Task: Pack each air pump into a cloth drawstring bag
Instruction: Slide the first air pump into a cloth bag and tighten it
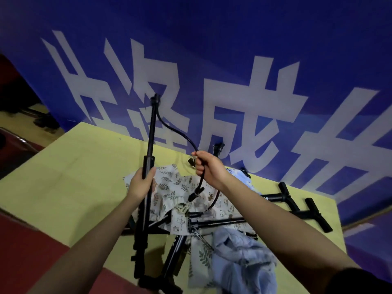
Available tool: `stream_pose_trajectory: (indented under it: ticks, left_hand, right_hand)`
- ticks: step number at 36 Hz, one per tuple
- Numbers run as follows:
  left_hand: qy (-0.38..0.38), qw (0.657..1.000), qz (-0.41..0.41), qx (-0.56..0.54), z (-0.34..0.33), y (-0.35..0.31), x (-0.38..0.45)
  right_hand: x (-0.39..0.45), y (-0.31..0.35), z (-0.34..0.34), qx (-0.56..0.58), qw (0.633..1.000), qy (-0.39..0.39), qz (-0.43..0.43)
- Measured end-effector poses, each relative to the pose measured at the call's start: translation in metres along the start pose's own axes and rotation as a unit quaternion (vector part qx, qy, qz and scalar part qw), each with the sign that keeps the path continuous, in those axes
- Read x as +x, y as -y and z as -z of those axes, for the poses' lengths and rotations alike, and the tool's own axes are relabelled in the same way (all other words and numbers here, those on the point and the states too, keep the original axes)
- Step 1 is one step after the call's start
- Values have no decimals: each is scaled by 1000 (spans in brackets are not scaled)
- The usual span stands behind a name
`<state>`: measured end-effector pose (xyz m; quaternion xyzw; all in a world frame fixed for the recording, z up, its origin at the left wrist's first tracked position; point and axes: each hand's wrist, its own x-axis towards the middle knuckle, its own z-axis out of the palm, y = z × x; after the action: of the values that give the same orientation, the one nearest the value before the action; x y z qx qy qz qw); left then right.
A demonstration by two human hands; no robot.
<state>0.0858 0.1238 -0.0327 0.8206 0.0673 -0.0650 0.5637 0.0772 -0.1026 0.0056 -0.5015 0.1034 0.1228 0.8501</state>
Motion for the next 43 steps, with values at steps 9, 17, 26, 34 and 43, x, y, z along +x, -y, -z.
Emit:
stream_pose_trajectory:
  ticks: [9,17,26,34,43]
  left_hand:
    - [58,994,-91,31,-14,-51,-45]
    - [147,976,-147,72,-58,-77,-96]
    - [170,968,-185,29,-113,-112,-142]
    - [206,950,-222,79,-152,-130,-147]
    - [243,932,-242,115,-185,-149,-159]
  right_hand:
    - [-52,26,-2,-184,982,-11,44]
    - [-106,54,34,-137,984,-71,87]
    - [-163,93,104,-68,985,-85,133]
    - [-204,112,143,-131,971,-141,143]
    - [-246,129,190,-219,943,-195,155]
